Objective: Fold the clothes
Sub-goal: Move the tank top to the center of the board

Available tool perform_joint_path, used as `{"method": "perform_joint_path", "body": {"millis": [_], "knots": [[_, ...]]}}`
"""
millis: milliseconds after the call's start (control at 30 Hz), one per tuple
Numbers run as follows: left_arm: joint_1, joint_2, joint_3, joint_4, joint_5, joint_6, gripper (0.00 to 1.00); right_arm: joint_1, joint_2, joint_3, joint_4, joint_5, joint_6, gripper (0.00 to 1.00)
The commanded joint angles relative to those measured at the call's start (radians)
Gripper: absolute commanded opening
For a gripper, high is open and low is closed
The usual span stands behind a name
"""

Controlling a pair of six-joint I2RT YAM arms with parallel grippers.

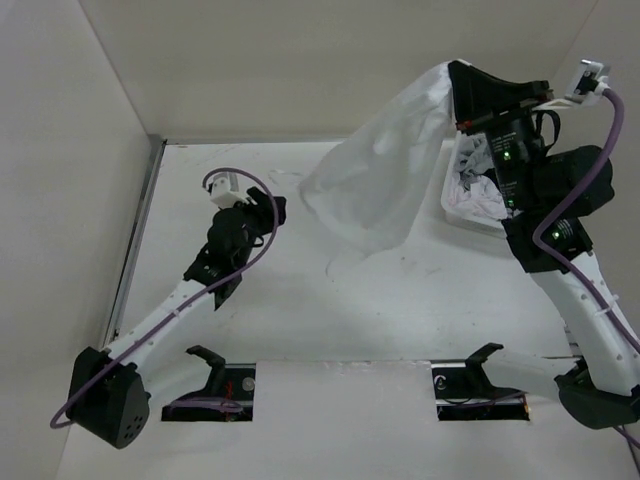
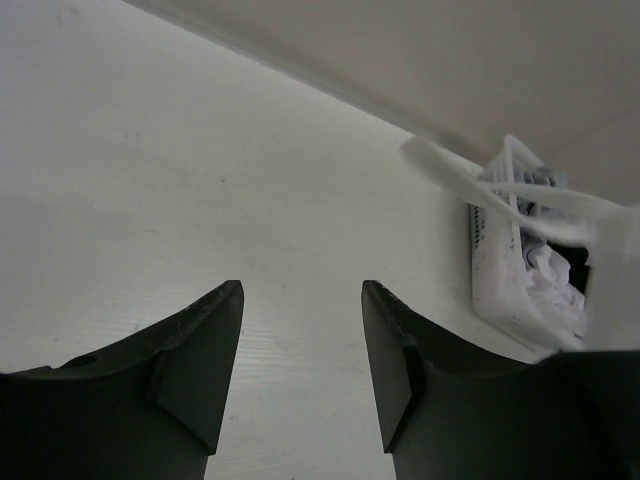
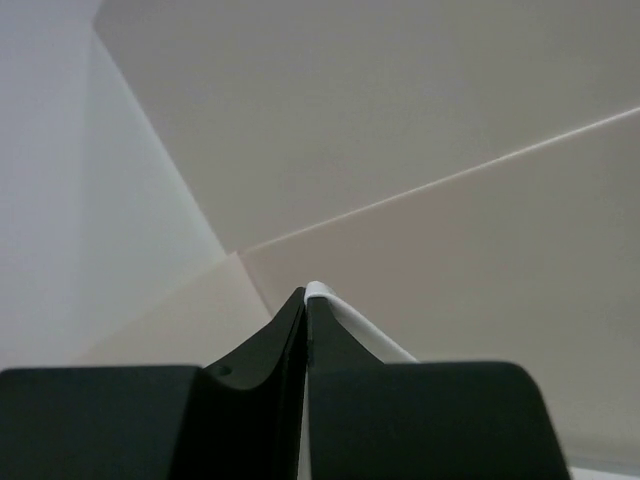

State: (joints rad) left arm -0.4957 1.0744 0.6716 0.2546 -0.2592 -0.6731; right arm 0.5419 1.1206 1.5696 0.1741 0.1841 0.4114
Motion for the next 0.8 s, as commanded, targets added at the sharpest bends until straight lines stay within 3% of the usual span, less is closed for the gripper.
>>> {"method": "perform_joint_path", "body": {"millis": [0,267,400,500,567,667,767], "knots": [[0.056,-0.097,-0.039,-0.009,0.009,-0.055,0.50,0.017,0.067,-0.020,0.002,-0.090,0.010,0.04],[0.220,-0.217,-0.139,-0.075,0.044,-0.100,0.52,-0.010,0.289,-0.330,0.123,-0.219,0.205,0.05],[0.283,-0.188,-0.144,-0.110,0.052,-0.134,0.52,0.020,0.442,-0.298,0.140,-0.218,0.202,0.04],[0.268,-0.121,-0.112,-0.094,0.092,-0.149,0.52,0.023,0.513,-0.211,0.113,-0.218,0.181,0.04],[0.213,-0.058,-0.093,-0.077,0.103,-0.138,0.52,0.023,0.567,-0.151,0.076,-0.212,0.170,0.18],[0.145,0.030,-0.093,-0.089,0.083,-0.109,0.52,0.023,0.593,-0.140,0.016,-0.119,0.172,0.54],[0.104,0.088,-0.125,-0.124,0.078,-0.094,0.49,0.022,0.529,-0.229,0.016,-0.023,0.167,0.66]]}}
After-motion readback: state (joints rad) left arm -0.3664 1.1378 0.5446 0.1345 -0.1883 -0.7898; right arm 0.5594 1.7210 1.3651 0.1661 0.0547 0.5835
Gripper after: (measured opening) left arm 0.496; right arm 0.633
